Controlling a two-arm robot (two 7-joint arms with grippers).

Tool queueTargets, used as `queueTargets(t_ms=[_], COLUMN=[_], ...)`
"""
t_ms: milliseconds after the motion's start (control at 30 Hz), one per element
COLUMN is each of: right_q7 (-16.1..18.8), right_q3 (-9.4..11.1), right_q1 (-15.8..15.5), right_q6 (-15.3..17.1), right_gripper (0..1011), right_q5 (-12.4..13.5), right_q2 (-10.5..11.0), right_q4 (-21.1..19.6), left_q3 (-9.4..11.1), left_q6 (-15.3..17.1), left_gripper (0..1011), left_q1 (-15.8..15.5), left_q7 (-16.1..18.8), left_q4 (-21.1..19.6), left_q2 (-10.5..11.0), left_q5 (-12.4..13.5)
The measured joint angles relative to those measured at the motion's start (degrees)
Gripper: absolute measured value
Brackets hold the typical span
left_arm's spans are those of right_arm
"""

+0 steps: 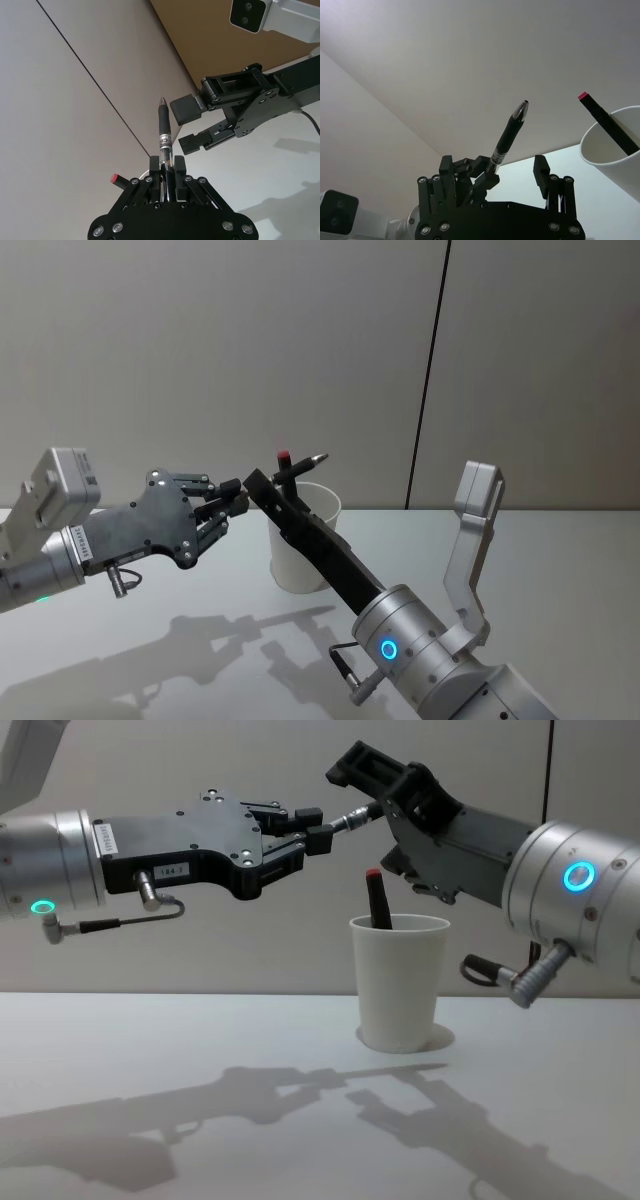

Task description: Place the pen into the pen holder.

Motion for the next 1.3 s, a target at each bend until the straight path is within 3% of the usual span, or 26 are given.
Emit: queueTargets(t_ms=[567,1000,1300], right_q7=[-0.9,-3.4,-3.9], right_q3=[0.6,2.1,2.2], right_q1=[0.1,-0.3,0.0], right_q6=[-1.1,-1.4,-0.5], right_gripper=[1001,1001,1001], right_q5=[1.3,6.0,7.9], right_q2=[-1.4,-4.9,-5.3], right_q4=[1.0,2.6,3.4], left_q3=[0.5,0.6,0.6], left_q6=[-0.6,-1.0,-1.1], left_gripper=[174,174,174], left_q1=[0.1,0.0,-0.1], left_q7=[-0.8,-1.2,-1.3], left_q4=[0.6,0.9,1.0], left_q2=[0.3,0.3,0.3], left_q5=[-1.7,-2.3,-2.5])
